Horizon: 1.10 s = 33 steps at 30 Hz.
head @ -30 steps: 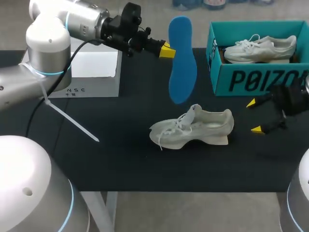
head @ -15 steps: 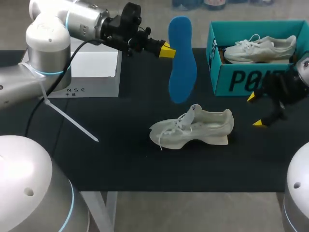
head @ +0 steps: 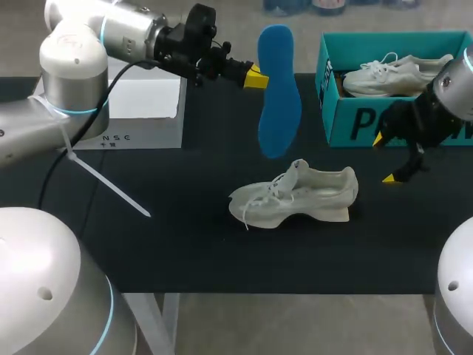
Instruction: Take the shoe out of the shoebox, open the shoe tongue, remove and reinsert the insole, then place the shoe into the shoebox
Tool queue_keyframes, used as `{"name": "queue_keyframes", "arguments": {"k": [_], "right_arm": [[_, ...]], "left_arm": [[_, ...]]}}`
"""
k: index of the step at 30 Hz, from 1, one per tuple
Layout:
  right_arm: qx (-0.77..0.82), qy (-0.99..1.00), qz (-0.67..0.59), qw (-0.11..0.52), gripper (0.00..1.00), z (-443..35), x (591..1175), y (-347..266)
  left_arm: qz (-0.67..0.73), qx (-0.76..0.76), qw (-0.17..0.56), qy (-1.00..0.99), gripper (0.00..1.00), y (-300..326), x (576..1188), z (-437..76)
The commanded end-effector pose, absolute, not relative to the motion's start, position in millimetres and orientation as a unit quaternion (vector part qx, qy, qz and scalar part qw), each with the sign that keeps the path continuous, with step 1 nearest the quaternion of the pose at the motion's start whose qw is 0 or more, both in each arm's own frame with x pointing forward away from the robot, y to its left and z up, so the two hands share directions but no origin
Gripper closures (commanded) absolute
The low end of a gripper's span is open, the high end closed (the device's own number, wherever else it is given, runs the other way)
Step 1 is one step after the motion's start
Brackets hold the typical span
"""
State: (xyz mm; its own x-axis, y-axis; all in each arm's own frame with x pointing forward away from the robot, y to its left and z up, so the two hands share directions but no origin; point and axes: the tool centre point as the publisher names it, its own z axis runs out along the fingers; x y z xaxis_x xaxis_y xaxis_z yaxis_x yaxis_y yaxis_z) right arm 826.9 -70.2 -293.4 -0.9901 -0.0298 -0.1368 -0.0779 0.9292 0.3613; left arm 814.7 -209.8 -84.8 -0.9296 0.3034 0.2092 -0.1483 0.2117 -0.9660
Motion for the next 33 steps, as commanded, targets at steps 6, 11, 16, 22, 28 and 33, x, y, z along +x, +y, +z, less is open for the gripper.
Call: {"name": "queue_keyframes", "arguments": {"k": [6, 11, 16, 22, 28, 33], "right_arm": [[-0.026, 0.986, 0.154, 0.058, 0.00, -288, 831, -63], [-0.026, 0.986, 0.154, 0.058, 0.00, -288, 831, -63], [-0.026, 0.986, 0.154, 0.058, 0.00, -288, 831, -63], [-0.026, 0.986, 0.154, 0.058, 0.00, -288, 831, -63], [-0.026, 0.986, 0.154, 0.058, 0.00, -288, 831, -63], [-0.026, 0.986, 0.154, 0.058, 0.00, -288, 831, -63]], "left_arm": [[0.627, -0.051, 0.180, -0.757, 1.00, -211, 814, -86], [0.627, -0.051, 0.180, -0.757, 1.00, -211, 814, -86], [0.627, -0.051, 0.180, -0.757, 1.00, -211, 814, -86], [0.630, -0.061, 0.203, -0.747, 1.00, -219, 805, -73], [0.635, -0.065, 0.233, -0.734, 1.00, -223, 795, -57], [0.646, -0.073, 0.248, -0.719, 1.00, -224, 784, -47]]}}
